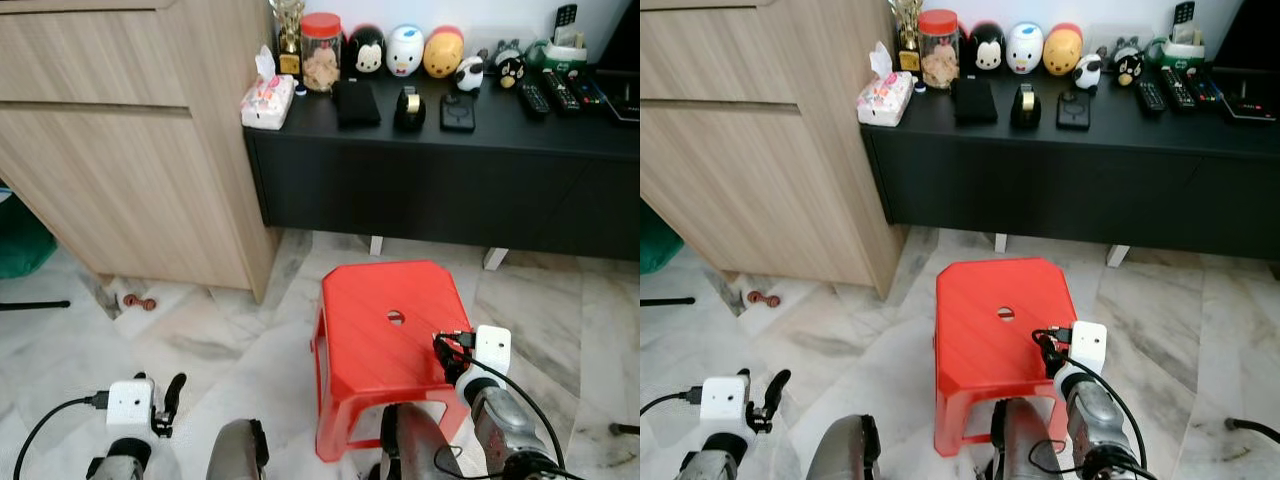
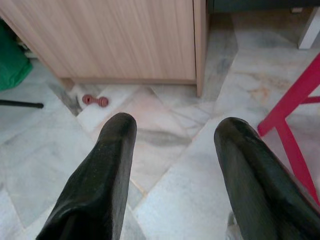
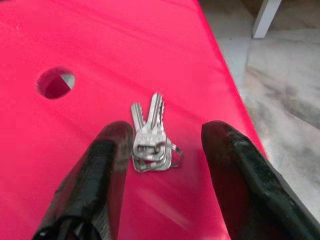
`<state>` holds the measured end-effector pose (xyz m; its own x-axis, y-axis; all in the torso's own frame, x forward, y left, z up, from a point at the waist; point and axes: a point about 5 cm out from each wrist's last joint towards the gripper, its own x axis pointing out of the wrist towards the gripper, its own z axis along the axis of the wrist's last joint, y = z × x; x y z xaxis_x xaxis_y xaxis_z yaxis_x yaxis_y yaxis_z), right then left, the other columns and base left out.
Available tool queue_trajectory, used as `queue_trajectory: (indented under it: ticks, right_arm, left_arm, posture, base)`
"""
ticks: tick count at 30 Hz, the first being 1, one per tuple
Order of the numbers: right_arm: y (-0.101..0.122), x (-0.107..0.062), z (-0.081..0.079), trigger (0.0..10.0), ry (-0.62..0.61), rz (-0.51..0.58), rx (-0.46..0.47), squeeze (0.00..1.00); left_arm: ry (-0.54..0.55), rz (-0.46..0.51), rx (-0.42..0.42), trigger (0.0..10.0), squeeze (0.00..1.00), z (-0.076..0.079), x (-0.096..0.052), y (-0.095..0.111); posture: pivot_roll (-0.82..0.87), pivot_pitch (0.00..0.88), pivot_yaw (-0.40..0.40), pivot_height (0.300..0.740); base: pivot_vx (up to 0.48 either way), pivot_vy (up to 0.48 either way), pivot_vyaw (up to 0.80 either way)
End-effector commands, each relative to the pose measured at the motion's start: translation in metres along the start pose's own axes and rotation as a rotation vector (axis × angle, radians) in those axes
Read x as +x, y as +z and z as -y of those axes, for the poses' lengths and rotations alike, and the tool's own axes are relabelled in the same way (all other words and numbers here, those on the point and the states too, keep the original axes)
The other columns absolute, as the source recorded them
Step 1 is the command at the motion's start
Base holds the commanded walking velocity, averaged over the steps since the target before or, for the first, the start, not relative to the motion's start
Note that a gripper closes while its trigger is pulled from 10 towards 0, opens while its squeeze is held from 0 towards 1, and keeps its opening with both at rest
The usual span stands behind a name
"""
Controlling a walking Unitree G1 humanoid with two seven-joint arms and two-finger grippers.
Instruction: Hang keys on a hook
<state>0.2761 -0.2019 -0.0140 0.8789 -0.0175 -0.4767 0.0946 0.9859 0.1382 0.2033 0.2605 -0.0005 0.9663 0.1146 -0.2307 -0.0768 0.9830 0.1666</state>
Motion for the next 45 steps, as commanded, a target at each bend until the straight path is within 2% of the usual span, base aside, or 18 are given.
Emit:
queue_trajectory:
  ticks: [1, 10, 11, 12, 13, 32, 45]
  right_arm:
    - [-0.002, 0.000, 0.000, 10.0, -0.003, -0.017, -0.004, 0.00]
    - [0.001, 0.001, 0.001, 10.0, -0.006, -0.003, 0.010, 0.00]
    - [0.003, 0.001, 0.000, 7.3, -0.001, 0.004, 0.017, 0.00]
    - [0.003, 0.002, -0.001, 0.3, 0.001, 0.007, 0.018, 0.00]
    - [0.004, 0.002, -0.001, 0.0, 0.002, 0.010, 0.019, 0.00]
    - [0.007, 0.003, -0.009, 0.0, 0.018, 0.041, 0.052, 0.00]
    - [0.032, 0.009, -0.015, 0.0, 0.029, 0.168, 0.108, 0.00]
  left_arm:
    - [0.003, -0.021, 0.008, 10.0, 0.00, -0.004, -0.005, -0.004]
    - [-0.005, -0.034, 0.025, 10.0, 0.00, -0.008, -0.012, -0.005]
    - [-0.008, -0.037, 0.029, 10.0, 0.00, -0.008, -0.012, -0.005]
    - [-0.008, -0.039, 0.031, 10.0, 0.00, -0.009, -0.012, -0.005]
    - [-0.009, -0.040, 0.032, 10.0, 0.00, -0.009, -0.012, -0.005]
    - [0.000, -0.081, 0.028, 10.0, 0.00, -0.010, 0.000, -0.006]
    - [0.012, -0.120, 0.018, 10.0, 0.00, -0.008, 0.012, -0.010]
  posture:
    - [0.10, 0.169, 0.017, 0.587]
    - [0.11, 0.186, 0.036, 0.587]
    - [0.11, 0.187, 0.037, 0.587]
    - [0.11, 0.189, 0.041, 0.587]
    - [0.11, 0.189, 0.041, 0.587]
    - [0.10, 0.164, 0.041, 0.587]
    - [0.08, 0.125, 0.030, 0.587]
  base:
    - [0.000, 0.000, 0.00]
    - [0.000, 0.000, 0.00]
    - [0.000, 0.000, 0.00]
    - [0.000, 0.000, 0.00]
    - [0.000, 0.000, 0.00]
    - [0.000, 0.000, 0.00]
    - [0.000, 0.000, 0.00]
